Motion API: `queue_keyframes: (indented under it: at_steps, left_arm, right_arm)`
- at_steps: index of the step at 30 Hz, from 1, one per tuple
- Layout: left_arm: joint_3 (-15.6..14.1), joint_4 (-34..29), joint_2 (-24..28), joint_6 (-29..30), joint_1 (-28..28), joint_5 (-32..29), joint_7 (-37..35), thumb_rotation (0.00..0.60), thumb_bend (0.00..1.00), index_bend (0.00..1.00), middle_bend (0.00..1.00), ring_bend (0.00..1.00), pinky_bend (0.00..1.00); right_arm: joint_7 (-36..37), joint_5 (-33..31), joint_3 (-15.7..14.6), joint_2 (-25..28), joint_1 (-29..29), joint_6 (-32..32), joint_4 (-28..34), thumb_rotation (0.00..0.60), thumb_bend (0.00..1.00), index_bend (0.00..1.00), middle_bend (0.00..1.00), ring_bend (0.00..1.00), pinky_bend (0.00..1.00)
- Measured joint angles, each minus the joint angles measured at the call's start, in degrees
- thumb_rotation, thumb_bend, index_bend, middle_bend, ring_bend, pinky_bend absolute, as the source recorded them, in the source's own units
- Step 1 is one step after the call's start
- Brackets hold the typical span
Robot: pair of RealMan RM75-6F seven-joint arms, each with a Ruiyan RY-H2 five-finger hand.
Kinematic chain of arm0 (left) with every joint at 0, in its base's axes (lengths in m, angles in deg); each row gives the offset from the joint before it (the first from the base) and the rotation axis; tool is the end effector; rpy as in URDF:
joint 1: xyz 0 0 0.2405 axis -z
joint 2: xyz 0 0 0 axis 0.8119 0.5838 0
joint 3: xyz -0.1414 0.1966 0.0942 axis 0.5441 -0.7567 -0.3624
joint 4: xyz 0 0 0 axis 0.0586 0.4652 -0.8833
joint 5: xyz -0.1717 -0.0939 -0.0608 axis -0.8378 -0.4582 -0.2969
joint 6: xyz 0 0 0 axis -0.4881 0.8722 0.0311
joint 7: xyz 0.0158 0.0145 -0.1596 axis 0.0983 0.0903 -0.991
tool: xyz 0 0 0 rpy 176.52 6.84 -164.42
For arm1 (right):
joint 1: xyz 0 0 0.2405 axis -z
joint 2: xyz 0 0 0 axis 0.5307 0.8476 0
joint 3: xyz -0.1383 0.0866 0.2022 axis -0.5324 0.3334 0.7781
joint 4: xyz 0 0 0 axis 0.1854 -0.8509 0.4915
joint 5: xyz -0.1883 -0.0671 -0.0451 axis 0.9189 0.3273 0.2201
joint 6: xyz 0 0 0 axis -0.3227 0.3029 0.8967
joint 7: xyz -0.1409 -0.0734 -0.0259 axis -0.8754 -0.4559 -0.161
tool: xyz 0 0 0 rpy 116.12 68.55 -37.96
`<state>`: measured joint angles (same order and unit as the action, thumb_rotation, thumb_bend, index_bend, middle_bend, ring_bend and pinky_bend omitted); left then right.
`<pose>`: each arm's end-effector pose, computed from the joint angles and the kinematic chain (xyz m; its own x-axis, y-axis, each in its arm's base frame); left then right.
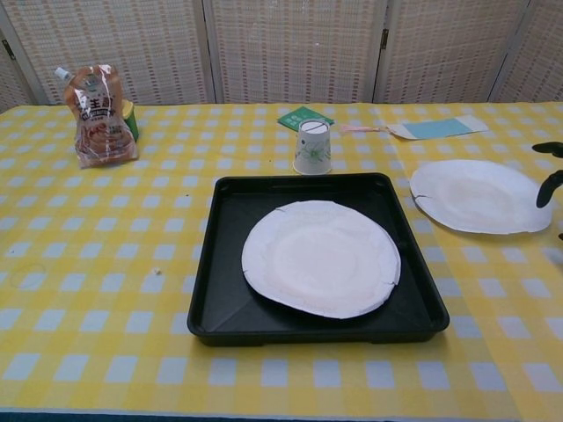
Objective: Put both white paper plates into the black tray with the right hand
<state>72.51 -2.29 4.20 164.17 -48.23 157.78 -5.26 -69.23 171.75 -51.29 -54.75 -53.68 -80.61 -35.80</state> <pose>-0.3062 0.1977 0.1533 0.5219 0.0337 0.8523 0.8518 -0.0727 -0.5188 -0.3513 -0.3046 0.0442 0.5179 -0.1042 0.8491 -0.8441 -0.2232 0.4875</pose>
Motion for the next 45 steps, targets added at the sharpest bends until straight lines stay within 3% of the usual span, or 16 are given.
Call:
queue_keyframes:
  at_steps: [24, 29, 45]
  left_arm:
    - [-0.03, 0.26, 0.02, -0.36, 0.46, -0.22, -0.52, 0.6, 0.46, 0.0, 0.0, 0.0, 0.0]
    - [0.1, 0.42, 0.3, 0.13, 0.43, -0.05, -1.12, 0.6, 0.46, 0.0, 0.0, 0.0, 0.0]
    - [0.36, 0.55, 1.73, 3.44, -0.84, 1.01, -4.63, 0.6, 0.46, 0.0, 0.0, 0.0, 0.0]
  right_arm:
    - [4.33, 0.05, 0.17, -7.16, -2.61, 4.44, -11.55, 0.6, 0.37, 0.48, 0.0, 0.0, 0.0]
    - [5.25, -0.15, 0.63, -7.6, -3.98, 5.76, -11.68, 0.6, 0.42, 0.52, 0.0, 0.0, 0.0]
    - [2.16, -0.72, 1.26, -8.67, -5.83, 7.62, -10.69, 0.6, 0.43, 0.53, 0.0, 0.0, 0.0]
